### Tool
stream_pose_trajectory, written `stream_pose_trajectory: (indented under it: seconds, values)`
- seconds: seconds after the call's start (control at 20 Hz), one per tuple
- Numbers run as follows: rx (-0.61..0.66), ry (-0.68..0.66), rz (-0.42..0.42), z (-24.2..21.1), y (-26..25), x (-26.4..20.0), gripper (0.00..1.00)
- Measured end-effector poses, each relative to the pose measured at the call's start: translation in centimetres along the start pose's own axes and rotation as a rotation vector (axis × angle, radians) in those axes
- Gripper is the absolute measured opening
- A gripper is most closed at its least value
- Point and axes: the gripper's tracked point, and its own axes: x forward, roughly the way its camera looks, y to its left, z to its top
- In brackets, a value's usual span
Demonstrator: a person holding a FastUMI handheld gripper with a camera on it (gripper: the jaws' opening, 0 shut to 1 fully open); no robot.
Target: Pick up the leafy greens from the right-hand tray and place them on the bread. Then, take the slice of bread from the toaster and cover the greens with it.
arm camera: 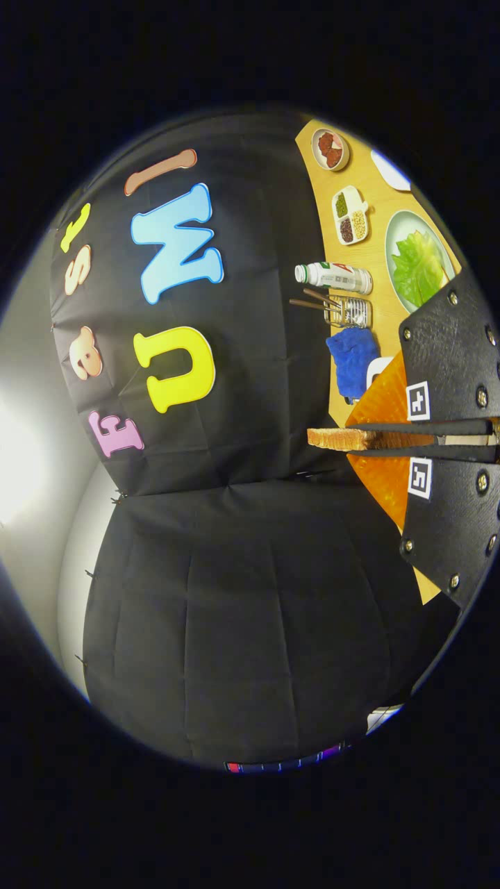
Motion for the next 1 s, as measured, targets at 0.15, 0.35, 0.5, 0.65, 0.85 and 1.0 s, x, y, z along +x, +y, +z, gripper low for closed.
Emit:
stream_pose_trajectory:
  seconds: [0.15,0.35,0.5,0.65,0.85,1.0]
  values:
    - [-0.017,-0.025,-0.012,1.0,-1.6,-1.8,0.05]
    - [-0.081,-0.035,-0.078,0.9,-5.3,-4.6,0.06]
    - [-0.122,-0.033,-0.142,0.3,-8.1,-6.1,0.05]
    - [-0.113,-0.001,-0.173,-1.2,-10.2,-7.0,0.05]
    - [-0.127,0.062,-0.235,-3.6,-13.5,-6.9,0.06]
    - [-0.105,0.069,-0.249,-4.8,-14.9,-6.3,0.05]
